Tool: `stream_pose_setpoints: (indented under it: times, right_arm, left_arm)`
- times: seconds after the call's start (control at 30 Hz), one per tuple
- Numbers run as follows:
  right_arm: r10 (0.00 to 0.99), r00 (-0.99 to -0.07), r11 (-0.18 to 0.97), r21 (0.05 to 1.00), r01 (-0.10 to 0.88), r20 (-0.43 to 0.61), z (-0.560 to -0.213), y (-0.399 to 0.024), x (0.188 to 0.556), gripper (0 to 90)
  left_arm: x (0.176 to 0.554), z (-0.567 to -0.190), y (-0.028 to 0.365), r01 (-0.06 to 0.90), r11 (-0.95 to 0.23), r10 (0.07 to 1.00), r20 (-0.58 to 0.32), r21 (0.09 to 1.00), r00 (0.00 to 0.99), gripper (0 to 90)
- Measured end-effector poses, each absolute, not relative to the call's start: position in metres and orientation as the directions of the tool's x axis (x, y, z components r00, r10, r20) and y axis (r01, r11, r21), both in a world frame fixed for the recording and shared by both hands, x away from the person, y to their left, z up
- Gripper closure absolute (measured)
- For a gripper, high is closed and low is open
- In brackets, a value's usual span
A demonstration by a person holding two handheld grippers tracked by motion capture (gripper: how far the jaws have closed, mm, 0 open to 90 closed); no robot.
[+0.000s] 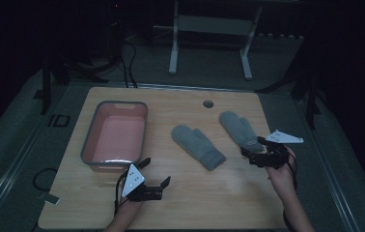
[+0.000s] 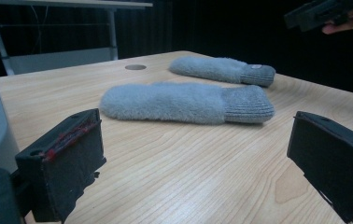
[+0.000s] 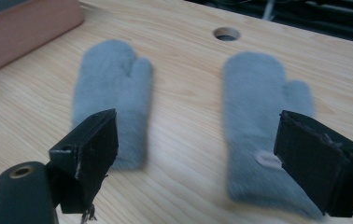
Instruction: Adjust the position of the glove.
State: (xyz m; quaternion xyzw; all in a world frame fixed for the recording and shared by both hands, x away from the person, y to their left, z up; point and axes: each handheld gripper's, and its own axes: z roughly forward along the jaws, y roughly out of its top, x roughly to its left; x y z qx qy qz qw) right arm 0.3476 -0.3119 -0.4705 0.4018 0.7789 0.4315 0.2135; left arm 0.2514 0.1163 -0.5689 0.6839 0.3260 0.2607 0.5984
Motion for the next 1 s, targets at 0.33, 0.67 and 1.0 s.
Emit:
stream_pose_setpoints:
  times: [0.33, 0.67, 1.0]
  right_arm:
    - [0.733, -0.674, 0.322, 0.827, 0.461, 0.091, -0.470, -0.266, 0.374, 10.6]
    - [0.620, -0.784, 0.488, 0.787, 0.378, -0.008, -0.495, -0.209, 0.400, 34.5]
    - [0.517, -0.855, 0.648, 0.675, 0.353, -0.048, -0.525, -0.176, 0.428, 48.5]
  left_arm:
    - [0.251, -0.569, 0.116, 0.134, -0.074, 0.754, -0.032, 0.988, 0.656, 4.0]
    - [0.251, -0.569, 0.116, 0.134, -0.077, 0.750, -0.031, 0.988, 0.661, 4.0]
    - [0.252, -0.569, 0.116, 0.134, -0.074, 0.745, -0.035, 0.988, 0.667, 4.0]
